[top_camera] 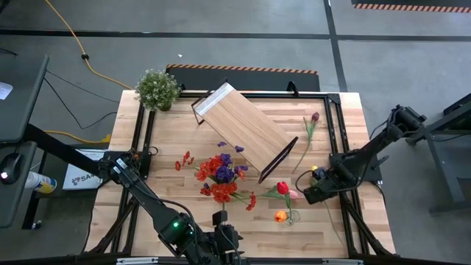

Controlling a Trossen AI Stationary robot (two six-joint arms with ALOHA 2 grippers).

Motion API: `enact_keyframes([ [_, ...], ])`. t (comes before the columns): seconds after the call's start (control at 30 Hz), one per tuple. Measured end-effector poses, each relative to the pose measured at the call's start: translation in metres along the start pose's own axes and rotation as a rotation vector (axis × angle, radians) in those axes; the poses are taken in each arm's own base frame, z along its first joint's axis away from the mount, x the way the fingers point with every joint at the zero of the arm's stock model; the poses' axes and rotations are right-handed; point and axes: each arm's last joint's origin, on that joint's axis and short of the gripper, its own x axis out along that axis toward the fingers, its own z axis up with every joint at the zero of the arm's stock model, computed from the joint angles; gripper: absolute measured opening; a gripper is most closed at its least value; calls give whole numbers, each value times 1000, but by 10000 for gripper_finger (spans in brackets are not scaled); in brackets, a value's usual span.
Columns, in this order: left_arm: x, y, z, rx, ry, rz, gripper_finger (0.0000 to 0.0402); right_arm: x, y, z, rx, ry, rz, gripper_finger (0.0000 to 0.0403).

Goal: Pick and place flowers into a vace then onto a shelf
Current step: Put the yellow tulip into the right transparent vase

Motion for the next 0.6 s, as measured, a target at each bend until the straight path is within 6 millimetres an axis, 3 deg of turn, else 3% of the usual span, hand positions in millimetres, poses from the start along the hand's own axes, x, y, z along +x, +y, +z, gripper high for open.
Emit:
enact_keyframes([
  [0.6, 0, -1, -1, 2, 15, -18, 211, -29, 13, -23, -79, -1, -7, 4],
])
